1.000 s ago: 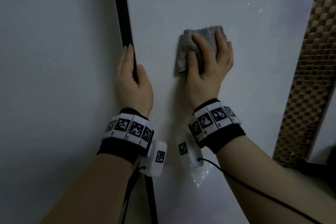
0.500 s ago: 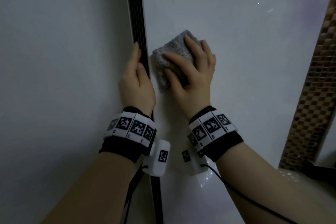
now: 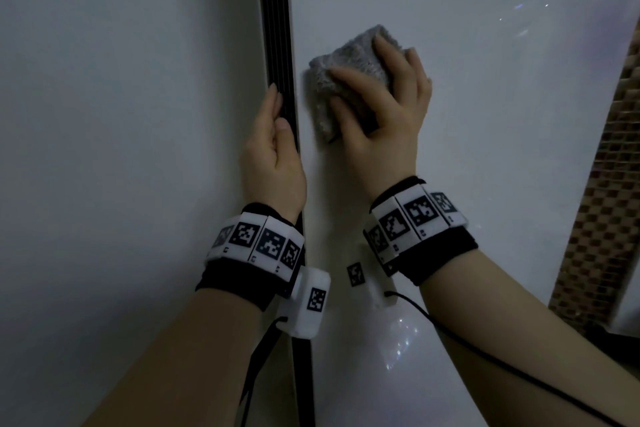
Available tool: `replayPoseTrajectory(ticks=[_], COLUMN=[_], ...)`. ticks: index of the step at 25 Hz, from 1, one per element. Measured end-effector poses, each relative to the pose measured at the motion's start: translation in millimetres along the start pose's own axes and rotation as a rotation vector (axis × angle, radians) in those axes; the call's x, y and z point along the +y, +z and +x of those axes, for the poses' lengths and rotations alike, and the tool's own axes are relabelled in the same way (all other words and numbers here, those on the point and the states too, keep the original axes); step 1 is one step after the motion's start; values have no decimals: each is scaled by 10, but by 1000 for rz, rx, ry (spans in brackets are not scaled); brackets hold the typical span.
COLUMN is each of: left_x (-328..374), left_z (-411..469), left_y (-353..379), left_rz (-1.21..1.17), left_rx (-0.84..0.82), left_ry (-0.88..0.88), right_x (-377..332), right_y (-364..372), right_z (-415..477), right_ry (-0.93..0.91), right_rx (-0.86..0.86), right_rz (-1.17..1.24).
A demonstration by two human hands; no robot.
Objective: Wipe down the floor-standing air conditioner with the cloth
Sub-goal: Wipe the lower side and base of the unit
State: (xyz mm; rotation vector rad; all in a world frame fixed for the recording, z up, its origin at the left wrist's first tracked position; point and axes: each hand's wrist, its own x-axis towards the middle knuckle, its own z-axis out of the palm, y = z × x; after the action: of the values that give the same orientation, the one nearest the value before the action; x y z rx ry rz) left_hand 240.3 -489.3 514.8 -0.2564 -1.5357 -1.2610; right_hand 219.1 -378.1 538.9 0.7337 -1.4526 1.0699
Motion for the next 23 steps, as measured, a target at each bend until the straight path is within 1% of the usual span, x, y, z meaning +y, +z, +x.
replayPoseTrajectory(ticks=[1, 4, 5, 8, 11, 12, 15, 16, 19, 20, 23], left_x=[18, 53, 64, 103, 144, 161, 198, 204, 215, 219, 240], left_z=[20, 67, 71, 72, 86, 90, 103, 107, 104, 98, 82], left_y=[-1, 7, 12, 20, 35, 44, 95, 113, 172, 192, 263], left_rz=[19, 74, 67, 38, 43, 43, 67, 77, 104, 116, 129], left_rx=[-2, -12, -6, 13, 8, 13, 19, 18, 4, 1, -11], left_ry=[9, 41, 41, 23, 26, 39, 81, 87, 103, 118, 176], right_x=[-36, -31, -19, -66, -41, 0, 39, 33, 141, 211, 299], right_y=[17, 27, 21, 25, 6, -19, -77, -76, -132, -184, -299], right_z=[13, 42, 83, 145, 95, 120, 205, 188, 117, 148, 230], right_ry=[4, -75, -70, 45, -46, -45, 106, 108, -18, 0, 199], right_rx=[-4, -79, -68, 14, -48, -42, 69, 70, 5, 25, 159], right_rz=[-7, -57, -56, -26, -68, -67, -16, -20, -79, -85, -47])
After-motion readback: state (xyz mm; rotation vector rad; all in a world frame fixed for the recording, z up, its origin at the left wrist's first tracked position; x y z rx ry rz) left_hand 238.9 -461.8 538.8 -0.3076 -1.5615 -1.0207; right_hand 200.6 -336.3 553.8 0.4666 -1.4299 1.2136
